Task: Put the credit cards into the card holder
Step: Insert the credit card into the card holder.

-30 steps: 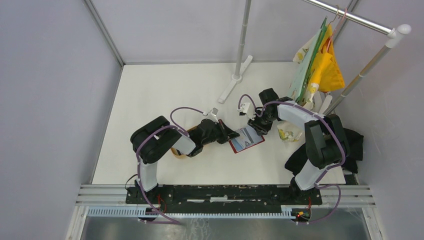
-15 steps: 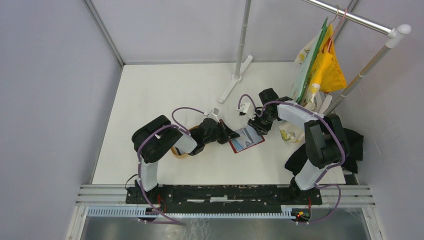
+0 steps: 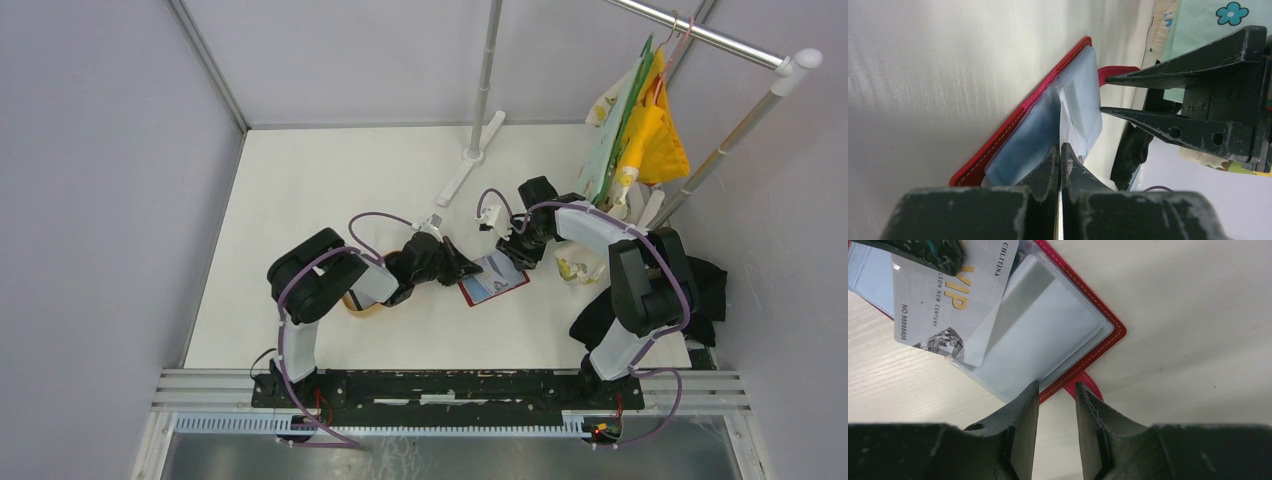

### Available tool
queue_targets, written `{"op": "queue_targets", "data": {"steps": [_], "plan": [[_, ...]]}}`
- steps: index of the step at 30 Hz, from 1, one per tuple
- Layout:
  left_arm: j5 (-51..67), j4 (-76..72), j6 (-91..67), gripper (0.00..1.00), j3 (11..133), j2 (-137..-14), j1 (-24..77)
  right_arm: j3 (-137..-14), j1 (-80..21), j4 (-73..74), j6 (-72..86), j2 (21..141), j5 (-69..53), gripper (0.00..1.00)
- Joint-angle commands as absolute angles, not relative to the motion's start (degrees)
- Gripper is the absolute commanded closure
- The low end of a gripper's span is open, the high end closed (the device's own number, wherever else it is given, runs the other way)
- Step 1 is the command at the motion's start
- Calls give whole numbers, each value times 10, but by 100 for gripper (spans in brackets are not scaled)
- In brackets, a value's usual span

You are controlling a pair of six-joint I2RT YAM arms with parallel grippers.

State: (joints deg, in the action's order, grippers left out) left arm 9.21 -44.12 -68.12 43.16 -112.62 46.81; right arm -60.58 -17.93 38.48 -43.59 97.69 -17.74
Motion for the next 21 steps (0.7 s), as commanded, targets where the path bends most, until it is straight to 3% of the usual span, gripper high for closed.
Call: {"op": "queue_targets", "data": {"steps": [1, 21], "plan": [[95, -414, -691, 98, 450, -1142, 471, -622, -178, 391, -444, 983, -173, 62], [150, -424, -716, 94, 463, -1168, 457, -623, -178, 394, -443, 983, -174, 62]]}}
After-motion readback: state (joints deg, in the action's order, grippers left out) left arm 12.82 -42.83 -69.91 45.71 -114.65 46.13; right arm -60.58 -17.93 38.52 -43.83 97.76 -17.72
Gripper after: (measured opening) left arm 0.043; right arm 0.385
